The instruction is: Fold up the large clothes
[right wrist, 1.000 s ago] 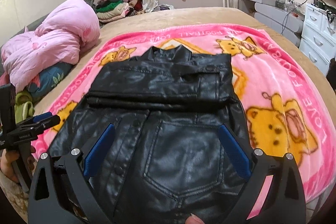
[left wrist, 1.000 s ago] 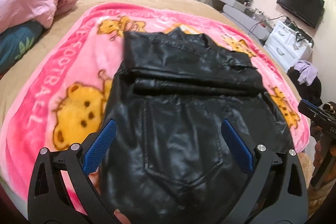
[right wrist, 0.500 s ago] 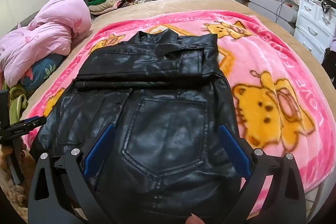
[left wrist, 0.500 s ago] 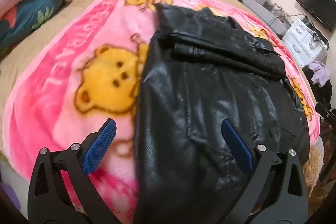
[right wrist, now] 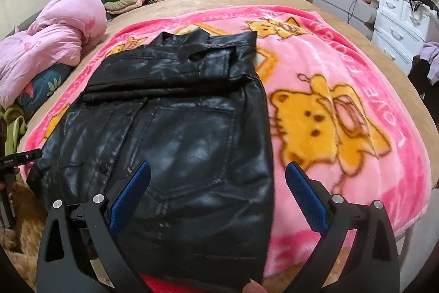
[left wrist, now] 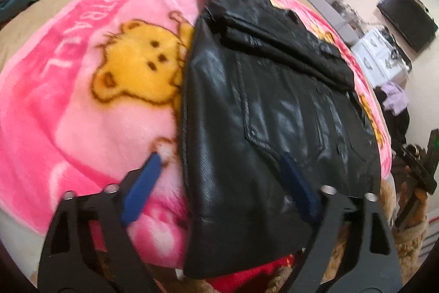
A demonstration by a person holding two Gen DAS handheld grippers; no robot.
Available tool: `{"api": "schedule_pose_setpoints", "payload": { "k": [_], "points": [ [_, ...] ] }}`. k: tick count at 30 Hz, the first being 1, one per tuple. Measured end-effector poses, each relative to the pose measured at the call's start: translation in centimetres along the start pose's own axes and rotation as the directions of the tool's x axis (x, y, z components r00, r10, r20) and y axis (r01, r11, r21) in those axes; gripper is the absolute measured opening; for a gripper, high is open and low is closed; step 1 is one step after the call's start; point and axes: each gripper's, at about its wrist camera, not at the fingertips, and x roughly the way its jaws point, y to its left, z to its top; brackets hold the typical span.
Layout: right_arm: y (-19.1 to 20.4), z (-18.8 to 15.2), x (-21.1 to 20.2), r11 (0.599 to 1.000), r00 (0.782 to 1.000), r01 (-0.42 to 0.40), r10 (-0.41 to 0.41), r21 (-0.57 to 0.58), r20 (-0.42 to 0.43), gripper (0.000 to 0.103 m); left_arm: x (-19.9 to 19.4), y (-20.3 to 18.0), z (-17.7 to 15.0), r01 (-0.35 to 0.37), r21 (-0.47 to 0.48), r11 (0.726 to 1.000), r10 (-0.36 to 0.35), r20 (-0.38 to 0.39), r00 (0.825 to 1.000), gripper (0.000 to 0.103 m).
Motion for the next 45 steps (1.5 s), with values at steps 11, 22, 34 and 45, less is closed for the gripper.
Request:
{"api": "schedule_pose_setpoints", "payload": {
  "k": [11,22,34,45],
  "points": [
    [-2.6,-2.9,-0.2,0.996,0.987,-0.090,0.092,0.023,-0.135,0.098,1.6,-1.9,-1.5,-0.019,0.081,0.996,0.027,-0.090,0.996,0.063],
    [-1.8,-6.2,3.5,0.978,0.924,-0.207,0.187,-0.023,-0.335,0.068,2.3,-1.9,-1.2,-0.053,0.100,0.994,0.062,-0.083,0.995,0.059],
    [-2.1,-2.0,-1.6,0.923,0.922,-0.385,0.384,-0.004,-0.045,0.019,-1.3,-4.1,2.3,0.009,0.126,0.992,-0.019,0.082,0.996,0.011],
    [-2.9,5.0,-3.3,0.908,0.893,-0.420,0.412,0.004,0.182,0.015,-1.9,-4.8,8.3,0.075,0.046,0.996,-0.083,0.203,0.976,0.011]
  ]
}}
